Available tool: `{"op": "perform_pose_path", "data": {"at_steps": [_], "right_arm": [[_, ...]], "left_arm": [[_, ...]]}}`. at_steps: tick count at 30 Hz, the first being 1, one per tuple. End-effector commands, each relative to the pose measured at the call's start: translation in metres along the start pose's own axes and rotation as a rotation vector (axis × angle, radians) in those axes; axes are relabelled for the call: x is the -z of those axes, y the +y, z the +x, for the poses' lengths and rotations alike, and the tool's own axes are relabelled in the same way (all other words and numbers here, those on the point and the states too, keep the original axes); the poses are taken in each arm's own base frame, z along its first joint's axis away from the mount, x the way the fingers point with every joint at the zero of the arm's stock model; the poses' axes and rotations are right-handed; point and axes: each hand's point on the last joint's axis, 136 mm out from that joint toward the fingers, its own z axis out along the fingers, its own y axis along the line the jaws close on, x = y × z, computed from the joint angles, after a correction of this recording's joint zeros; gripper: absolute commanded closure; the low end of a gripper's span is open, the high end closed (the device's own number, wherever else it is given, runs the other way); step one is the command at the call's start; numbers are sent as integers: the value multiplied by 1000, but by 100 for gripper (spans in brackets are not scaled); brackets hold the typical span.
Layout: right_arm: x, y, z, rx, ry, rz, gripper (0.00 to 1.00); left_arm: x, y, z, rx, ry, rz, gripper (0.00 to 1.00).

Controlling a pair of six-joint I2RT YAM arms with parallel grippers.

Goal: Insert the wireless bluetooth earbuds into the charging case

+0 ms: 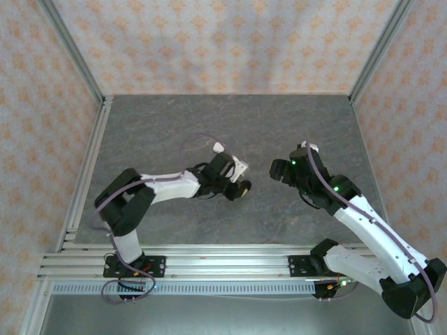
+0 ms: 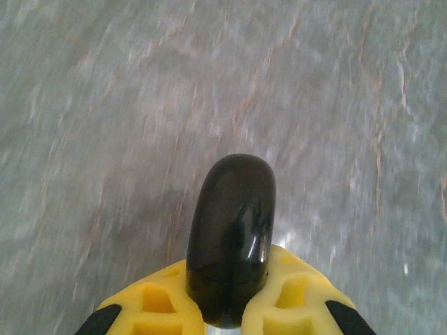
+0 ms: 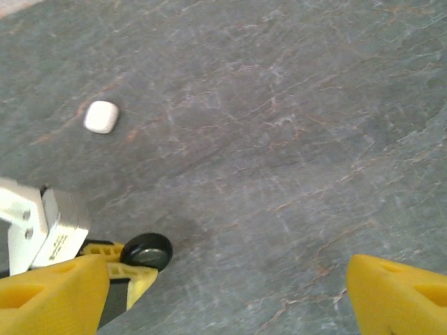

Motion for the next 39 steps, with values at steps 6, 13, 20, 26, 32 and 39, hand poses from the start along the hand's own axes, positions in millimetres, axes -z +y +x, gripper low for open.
{"op": "perform_pose_path", "data": {"at_steps": [6, 13, 20, 26, 32, 39], "right_arm": [[-25, -39, -3, -28, -96, 136, 4], [-37, -62, 3, -67, -90, 188, 2], [-34, -79, -12, -48, -153, 267, 1], [-27, -101, -45, -44, -268, 347, 1], [-34, -138, -65, -43, -382, 460, 1], [-59, -154, -63, 36, -461, 473, 1]], "left_arm": [[-48, 9, -31, 23, 95, -87, 86], [-48, 7, -59, -5, 82, -127, 64], [-20, 8, -89, -96, 49, -196, 42], [25, 20, -121, -147, -16, -275, 34], [106, 71, -144, -89, -164, -392, 7], [198, 158, -114, 46, -322, -595, 0]]}}
